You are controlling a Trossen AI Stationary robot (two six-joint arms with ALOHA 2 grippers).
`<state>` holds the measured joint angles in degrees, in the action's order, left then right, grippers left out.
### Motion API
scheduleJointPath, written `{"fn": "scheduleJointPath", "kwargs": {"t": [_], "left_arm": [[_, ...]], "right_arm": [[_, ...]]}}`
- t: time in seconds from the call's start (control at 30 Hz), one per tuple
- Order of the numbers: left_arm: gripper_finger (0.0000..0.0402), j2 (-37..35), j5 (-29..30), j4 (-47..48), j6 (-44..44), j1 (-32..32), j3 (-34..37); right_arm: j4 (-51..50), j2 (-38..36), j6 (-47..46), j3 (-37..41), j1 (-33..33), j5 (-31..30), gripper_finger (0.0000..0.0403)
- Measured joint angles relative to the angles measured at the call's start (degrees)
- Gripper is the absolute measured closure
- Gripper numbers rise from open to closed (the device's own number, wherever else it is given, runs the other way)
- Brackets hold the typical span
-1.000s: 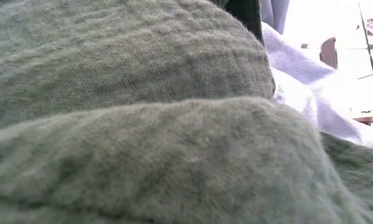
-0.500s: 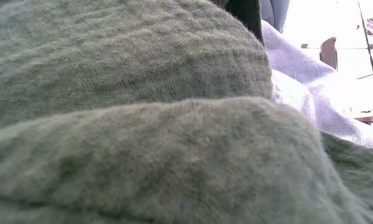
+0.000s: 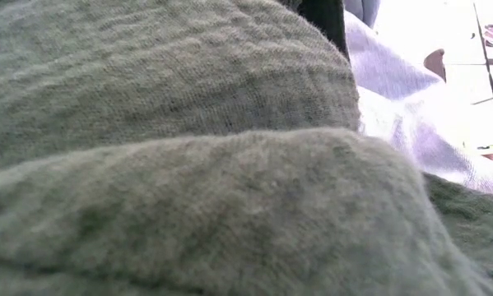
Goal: Fold laundry
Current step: Fold the denim pants
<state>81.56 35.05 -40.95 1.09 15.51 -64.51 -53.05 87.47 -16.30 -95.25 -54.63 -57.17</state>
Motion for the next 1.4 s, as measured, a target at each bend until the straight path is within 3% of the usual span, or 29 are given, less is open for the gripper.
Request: {"fn": "scheduleJointPath", "kwargs": {"t": [0.07, 0.17, 0.37, 0.43, 0.57, 0.7, 0.87, 1.4], "left_arm": [[0.0375, 0.00, 0.02, -1.35, 1.60, -0.02, 0.00], [0.0375, 0.18, 0.06, -3.89, 5.24, -0.10, 0.00], [0.0376, 0.44, 5.98, -6.05, 10.28, -0.17, 0.00], [0.0376, 0.44, 6.54, -6.79, 10.49, -0.17, 0.00], [0.0376, 0.44, 6.54, -6.81, 10.56, -0.17, 0.00], [0.0376, 0.98, 6.56, -7.42, 10.61, -0.17, 0.00], [0.0376, 1.60, 7.10, -8.70, 10.63, -0.17, 0.00], [0.0376, 1.59, 6.97, -5.02, 12.12, 0.22, -0.07]], "right_arm": [[1.01, 0.01, -1.50, 3.18, 0.15, -2.17, 0.0169], [6.71, 0.54, 0.79, 9.89, 0.20, -10.14, 0.0170], [31.59, 2.62, 20.66, 19.22, 0.29, -26.96, 0.0170], [38.41, 3.93, 26.92, 19.95, 1.42, -29.58, 0.0170], [45.16, 6.72, 28.12, 19.98, 4.73, -26.85, 0.0170], [45.86, 9.60, 27.76, 20.04, 7.46, -31.10, 0.0170], [47.06, 12.11, 24.71, 20.05, 11.41, -30.34, 0.0170], [48.67, 15.47, 45.70, 20.05, 22.43, -31.09, 0.0173]]}}
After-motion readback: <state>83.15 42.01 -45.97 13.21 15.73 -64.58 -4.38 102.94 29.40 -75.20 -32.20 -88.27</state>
